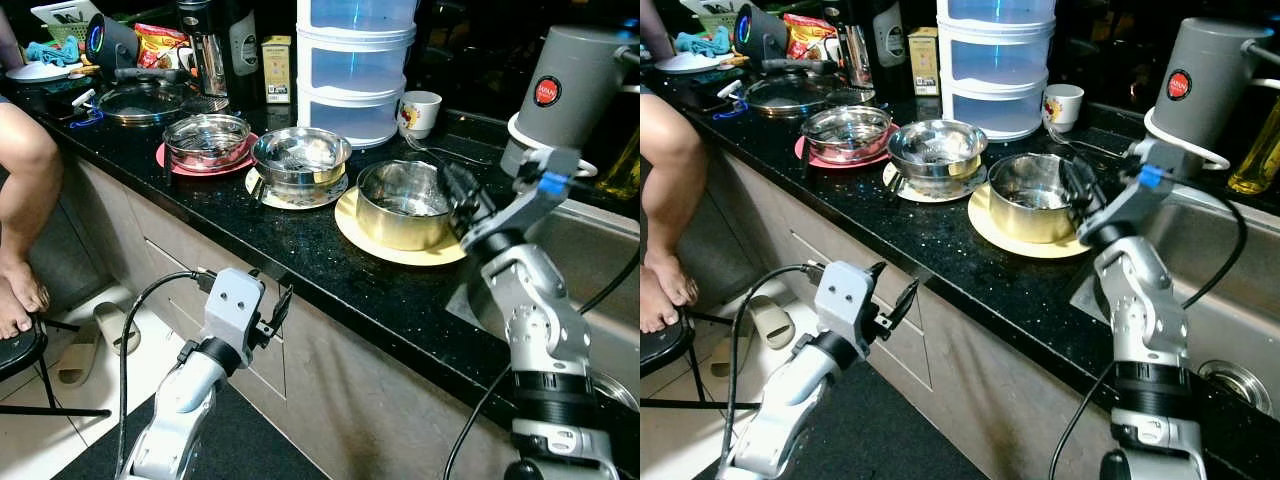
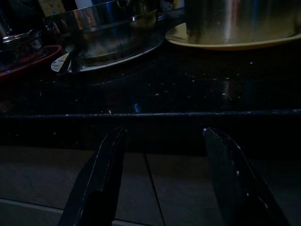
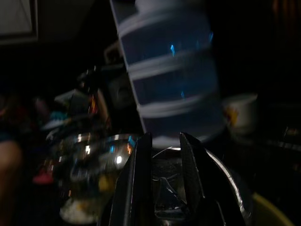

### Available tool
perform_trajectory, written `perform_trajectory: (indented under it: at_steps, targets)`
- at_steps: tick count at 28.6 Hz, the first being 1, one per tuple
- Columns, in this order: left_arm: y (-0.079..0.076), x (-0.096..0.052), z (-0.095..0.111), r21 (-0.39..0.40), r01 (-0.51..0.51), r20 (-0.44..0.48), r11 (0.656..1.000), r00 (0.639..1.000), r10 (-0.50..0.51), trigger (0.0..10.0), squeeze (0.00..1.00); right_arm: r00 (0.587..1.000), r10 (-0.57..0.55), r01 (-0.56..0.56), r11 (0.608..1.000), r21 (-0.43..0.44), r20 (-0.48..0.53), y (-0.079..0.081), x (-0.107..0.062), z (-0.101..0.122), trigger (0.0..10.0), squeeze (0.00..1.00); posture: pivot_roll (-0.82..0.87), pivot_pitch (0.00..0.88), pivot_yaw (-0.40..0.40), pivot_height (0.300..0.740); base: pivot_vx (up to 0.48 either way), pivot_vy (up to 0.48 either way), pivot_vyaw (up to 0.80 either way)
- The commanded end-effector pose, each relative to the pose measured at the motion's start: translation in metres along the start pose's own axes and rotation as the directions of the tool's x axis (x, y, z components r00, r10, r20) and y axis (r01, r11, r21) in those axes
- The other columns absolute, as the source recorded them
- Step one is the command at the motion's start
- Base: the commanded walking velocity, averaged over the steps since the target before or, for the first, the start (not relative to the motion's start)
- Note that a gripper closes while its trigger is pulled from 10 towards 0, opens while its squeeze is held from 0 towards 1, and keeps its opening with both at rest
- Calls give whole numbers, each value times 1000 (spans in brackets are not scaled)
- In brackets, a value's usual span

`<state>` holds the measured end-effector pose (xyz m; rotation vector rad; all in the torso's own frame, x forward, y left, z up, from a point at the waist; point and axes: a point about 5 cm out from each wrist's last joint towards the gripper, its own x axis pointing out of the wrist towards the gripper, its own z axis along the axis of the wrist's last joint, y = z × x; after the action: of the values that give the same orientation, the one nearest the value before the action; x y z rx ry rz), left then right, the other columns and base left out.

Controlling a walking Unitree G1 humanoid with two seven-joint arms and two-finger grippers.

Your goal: Kitchen organization

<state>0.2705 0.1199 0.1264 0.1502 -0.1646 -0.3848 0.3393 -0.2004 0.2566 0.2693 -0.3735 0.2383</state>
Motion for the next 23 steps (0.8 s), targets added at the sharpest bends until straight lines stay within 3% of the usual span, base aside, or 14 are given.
perform_trajectory:
  at_steps: [1, 10, 16, 23]
  targets:
    - [1, 0, -1, 9, -2, -6, 1000, 1000, 2, 10000, 0, 994, 0, 2, 1000, -15, 113, 4, 6, 24, 0, 0, -32, 0, -24, 740, 0, 0, 0]
    - [1, 1, -1, 10, -1, -5, 1000, 1000, 1, 10000, 0, 980, -78, 97, 990, -99, 181, -8, 12, 49, 0, 0, -34, 0, -25, 740, 0, 0, 0]
    - [0, 1, -1, 7, 2, -5, 1000, 1000, -2, 10000, 0, 996, -30, 48, 970, -238, 79, -6, 12, 37, 0, 0, -34, 0, -24, 740, 0, 0, 0]
    - [0, 1, -1, 5, 4, -7, 1000, 1000, -4, 10000, 0, 997, 73, -81, 944, -319, -36, 4, 11, 26, 0, 0, -35, 0, -22, 740, 0, 0, 0]
